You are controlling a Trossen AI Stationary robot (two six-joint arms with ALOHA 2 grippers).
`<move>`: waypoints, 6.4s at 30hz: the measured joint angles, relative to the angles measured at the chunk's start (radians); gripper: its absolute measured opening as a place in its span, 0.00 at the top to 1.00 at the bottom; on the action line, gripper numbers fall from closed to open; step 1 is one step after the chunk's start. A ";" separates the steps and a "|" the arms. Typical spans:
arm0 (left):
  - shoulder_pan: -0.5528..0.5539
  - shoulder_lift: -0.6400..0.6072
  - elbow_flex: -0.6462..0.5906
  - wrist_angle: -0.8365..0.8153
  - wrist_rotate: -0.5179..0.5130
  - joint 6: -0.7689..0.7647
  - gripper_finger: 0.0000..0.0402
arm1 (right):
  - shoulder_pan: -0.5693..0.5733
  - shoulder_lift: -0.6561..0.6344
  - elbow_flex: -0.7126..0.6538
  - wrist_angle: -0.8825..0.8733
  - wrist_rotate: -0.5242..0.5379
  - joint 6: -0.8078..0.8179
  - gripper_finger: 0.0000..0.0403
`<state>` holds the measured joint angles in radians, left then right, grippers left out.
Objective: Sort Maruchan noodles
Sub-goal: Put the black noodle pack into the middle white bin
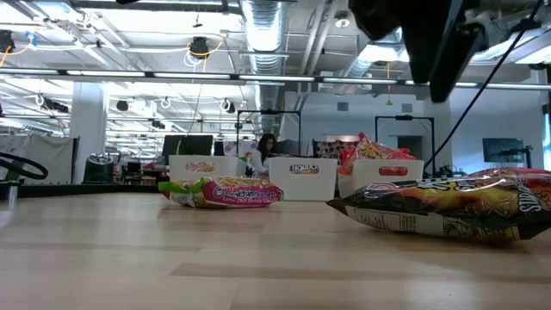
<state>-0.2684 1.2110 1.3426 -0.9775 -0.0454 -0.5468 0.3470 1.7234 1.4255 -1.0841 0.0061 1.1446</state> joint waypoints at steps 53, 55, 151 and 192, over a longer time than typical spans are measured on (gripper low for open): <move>0.000 0.000 0.000 0.003 -0.049 0.011 0.77 | -0.085 0.109 -0.360 0.471 -0.161 0.099 0.39; 0.000 0.000 0.000 0.000 -0.049 0.011 0.77 | -0.082 0.132 -0.350 0.486 -0.183 0.111 0.42; 0.413 0.000 0.000 0.005 -0.432 0.222 0.77 | -0.947 0.133 0.320 0.558 0.292 -0.727 0.98; 0.442 -0.001 0.000 0.041 -0.405 0.221 0.77 | -0.894 -0.469 -0.544 1.294 0.340 -0.637 0.98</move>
<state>0.1738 1.2103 1.3426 -0.9366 -0.4500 -0.3260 -0.5470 1.2546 0.8817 0.2101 0.3457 0.5076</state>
